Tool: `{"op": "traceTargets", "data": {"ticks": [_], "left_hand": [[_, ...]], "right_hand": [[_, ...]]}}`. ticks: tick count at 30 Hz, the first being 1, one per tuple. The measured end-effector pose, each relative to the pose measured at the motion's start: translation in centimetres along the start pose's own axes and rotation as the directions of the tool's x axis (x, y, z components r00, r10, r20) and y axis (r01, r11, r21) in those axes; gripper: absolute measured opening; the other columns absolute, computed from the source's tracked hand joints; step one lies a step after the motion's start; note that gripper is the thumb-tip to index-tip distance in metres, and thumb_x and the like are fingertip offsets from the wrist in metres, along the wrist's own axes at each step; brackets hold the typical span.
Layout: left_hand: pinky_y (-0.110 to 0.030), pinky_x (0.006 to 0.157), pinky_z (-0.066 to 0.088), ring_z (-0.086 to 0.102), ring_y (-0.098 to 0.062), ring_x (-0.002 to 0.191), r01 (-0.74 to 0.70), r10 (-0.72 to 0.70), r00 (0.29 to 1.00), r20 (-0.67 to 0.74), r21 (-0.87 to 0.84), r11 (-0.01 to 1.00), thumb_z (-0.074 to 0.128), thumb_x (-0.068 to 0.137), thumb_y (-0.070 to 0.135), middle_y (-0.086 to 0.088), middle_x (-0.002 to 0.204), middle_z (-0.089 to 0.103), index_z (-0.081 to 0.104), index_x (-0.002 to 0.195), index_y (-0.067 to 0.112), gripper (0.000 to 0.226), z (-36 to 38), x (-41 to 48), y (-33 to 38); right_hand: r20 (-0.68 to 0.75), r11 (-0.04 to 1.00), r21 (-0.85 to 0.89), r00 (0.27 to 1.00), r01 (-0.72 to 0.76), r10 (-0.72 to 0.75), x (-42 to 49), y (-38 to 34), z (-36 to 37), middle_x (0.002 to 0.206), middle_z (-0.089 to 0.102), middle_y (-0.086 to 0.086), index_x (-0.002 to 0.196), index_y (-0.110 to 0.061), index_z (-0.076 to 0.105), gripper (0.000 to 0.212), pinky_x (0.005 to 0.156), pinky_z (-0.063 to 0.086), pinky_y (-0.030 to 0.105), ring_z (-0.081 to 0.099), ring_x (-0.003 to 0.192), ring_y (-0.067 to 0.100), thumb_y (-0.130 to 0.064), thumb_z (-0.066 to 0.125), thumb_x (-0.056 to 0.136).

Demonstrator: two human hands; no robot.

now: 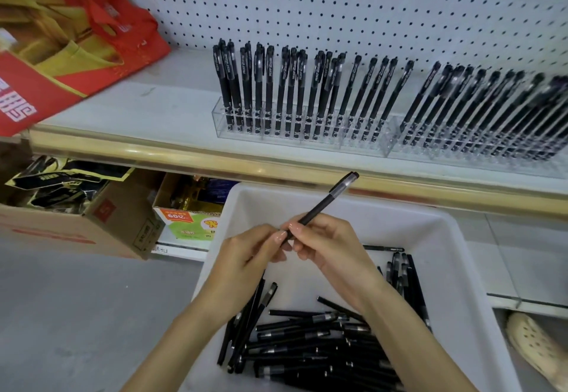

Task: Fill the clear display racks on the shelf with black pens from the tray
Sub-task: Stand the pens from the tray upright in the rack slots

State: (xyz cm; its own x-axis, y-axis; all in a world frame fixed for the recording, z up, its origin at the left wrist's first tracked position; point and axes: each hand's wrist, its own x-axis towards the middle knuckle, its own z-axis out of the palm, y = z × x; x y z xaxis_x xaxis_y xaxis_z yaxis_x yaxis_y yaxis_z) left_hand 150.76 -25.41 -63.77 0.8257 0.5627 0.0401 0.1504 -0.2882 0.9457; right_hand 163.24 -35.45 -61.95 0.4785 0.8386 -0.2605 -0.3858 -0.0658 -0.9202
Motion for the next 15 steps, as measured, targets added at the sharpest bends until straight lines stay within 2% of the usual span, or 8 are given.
{"op": "traceTargets", "data": {"ticks": [4,6,8,9,11,13,15], "left_hand": [[-0.012,0.062,0.043,0.06,-0.005,0.063,-0.016,0.016,1.0,-0.025,0.005,1.0,0.052,0.094,0.028,0.006,0.063,0.064,0.064,0.075,0.018,0.024,0.7,1.2,1.0],[-0.014,0.061,0.042,0.058,-0.005,0.06,-0.017,0.016,0.999,-0.051,-0.015,1.0,0.056,0.092,0.022,0.004,0.061,0.062,0.063,0.073,0.016,0.02,0.8,2.1,1.6],[-0.017,0.062,0.044,0.057,-0.005,0.061,-0.031,0.028,0.997,-0.07,-0.048,0.998,0.062,0.089,0.029,0.003,0.061,0.062,0.063,0.072,0.018,0.02,0.5,2.9,2.1],[-0.019,0.062,0.045,0.058,-0.006,0.061,-0.042,0.038,0.996,-0.075,-0.054,0.998,0.066,0.087,0.038,0.002,0.062,0.063,0.063,0.071,0.022,0.023,0.3,3.3,2.3],[-0.023,0.064,0.046,0.06,-0.009,0.064,-0.057,0.055,0.995,-0.085,-0.021,0.998,0.06,0.079,0.053,0.004,0.065,0.064,0.063,0.074,0.026,0.028,0.0,3.9,2.8],[-0.021,0.065,0.045,0.06,-0.008,0.067,-0.069,0.076,0.991,-0.112,0.061,0.996,0.063,0.08,0.051,0.009,0.067,0.065,0.062,0.072,0.025,0.027,-0.1,4.7,3.6],[-0.014,0.062,0.042,0.06,-0.004,0.069,-0.091,0.12,0.982,-0.149,0.184,0.979,0.065,0.087,0.036,0.014,0.067,0.065,0.059,0.071,0.023,0.022,0.0,5.8,4.5]], "right_hand": [[-0.038,0.997,0.035,0.997,0.066,-0.065,0.2,-1.6,-0.9,0.072,0.066,0.004,0.093,0.002,0.069,0.014,0.061,0.047,0.019,0.059,0.065,0.01,-0.006,0.062,0.085],[-0.112,0.988,0.104,0.988,0.114,-0.103,0.8,-3.0,-1.5,0.069,0.065,0.003,0.095,0.006,0.068,0.024,0.06,0.048,0.017,0.058,0.062,0.009,-0.012,0.065,0.078],[-0.199,0.974,0.127,0.967,0.186,-0.158,1.5,-4.7,-2.2,0.068,0.063,0.003,0.092,0.005,0.066,0.021,0.059,0.049,0.016,0.058,0.06,0.009,-0.012,0.066,0.079],[-0.232,0.968,0.111,0.953,0.226,-0.195,1.9,-5.7,-2.6,0.069,0.064,0.004,0.089,0.003,0.066,0.014,0.058,0.05,0.016,0.059,0.059,0.008,-0.009,0.065,0.083],[-0.275,0.953,0.055,0.922,0.299,-0.274,2.5,-7.8,-3.0,0.074,0.064,0.008,0.092,0.001,0.062,0.008,0.057,0.05,0.017,0.06,0.058,0.008,-0.005,0.062,0.088],[-0.286,0.928,-0.052,0.885,0.369,-0.368,2.9,-9.7,-3.0,0.072,0.063,0.013,0.104,0.0,0.059,0.016,0.056,0.051,0.019,0.062,0.057,0.011,-0.002,0.061,0.089],[-0.268,0.883,-0.193,0.843,0.428,-0.467,3.4,-11.4,-3.0,0.07,0.063,0.016,0.111,-0.002,0.054,0.023,0.055,0.054,0.022,0.063,0.054,0.013,0.001,0.061,0.089]]}}
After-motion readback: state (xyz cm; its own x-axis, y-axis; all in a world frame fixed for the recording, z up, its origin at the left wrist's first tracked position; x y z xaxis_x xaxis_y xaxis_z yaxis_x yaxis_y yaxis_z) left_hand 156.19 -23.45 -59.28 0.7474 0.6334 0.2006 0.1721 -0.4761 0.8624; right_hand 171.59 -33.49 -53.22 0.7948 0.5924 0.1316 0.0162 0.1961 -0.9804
